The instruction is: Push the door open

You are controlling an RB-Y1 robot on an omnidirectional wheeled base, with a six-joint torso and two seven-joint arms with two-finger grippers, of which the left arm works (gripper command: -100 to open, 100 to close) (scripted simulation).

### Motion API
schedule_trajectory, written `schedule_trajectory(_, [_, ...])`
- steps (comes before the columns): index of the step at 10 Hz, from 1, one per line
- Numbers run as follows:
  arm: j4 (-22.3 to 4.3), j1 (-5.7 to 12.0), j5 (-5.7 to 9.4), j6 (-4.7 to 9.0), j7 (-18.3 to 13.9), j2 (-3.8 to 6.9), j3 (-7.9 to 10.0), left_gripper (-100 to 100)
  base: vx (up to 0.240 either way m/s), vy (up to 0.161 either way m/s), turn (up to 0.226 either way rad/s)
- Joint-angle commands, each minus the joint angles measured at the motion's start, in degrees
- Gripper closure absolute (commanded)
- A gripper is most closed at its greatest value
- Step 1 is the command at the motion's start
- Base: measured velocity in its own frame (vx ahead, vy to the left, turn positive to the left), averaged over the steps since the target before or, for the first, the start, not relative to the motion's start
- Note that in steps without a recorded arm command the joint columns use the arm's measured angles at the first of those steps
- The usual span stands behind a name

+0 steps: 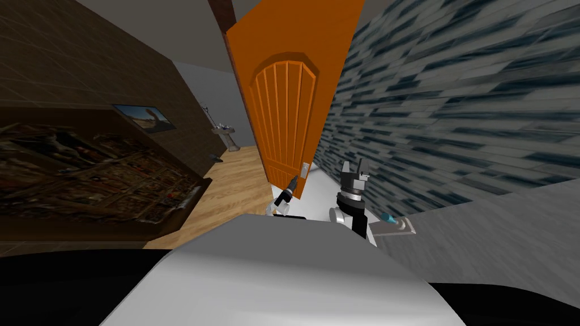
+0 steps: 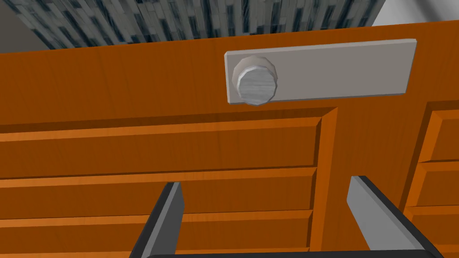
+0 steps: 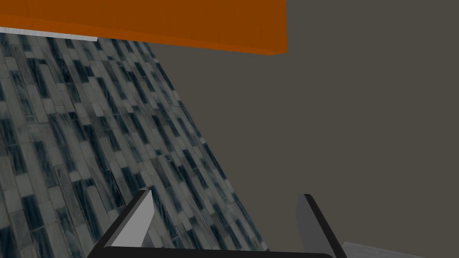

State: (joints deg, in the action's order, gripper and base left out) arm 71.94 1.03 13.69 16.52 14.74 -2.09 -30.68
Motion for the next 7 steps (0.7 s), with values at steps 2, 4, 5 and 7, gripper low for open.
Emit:
schedule_trajectory(2, [-0.4,0.26,-0.05,0.23,0.0,1.95,0.26,-100,0.137,0.000,-0.014])
schedule_trajectory(4, [-1.0,0.65,-0.14,0.59,-0.1,3.19,0.65,-100,0.222,-0.078,-0.020])
schedule_trajectory(5, [-1.1,0.74,-0.16,0.67,-0.1,3.23,0.74,-100,0.199,-0.084,-0.017])
schedule_trajectory(7, [-1.6,1.08,-0.23,0.99,-0.2,2.75,1.08,-100,0.188,-0.128,-0.028])
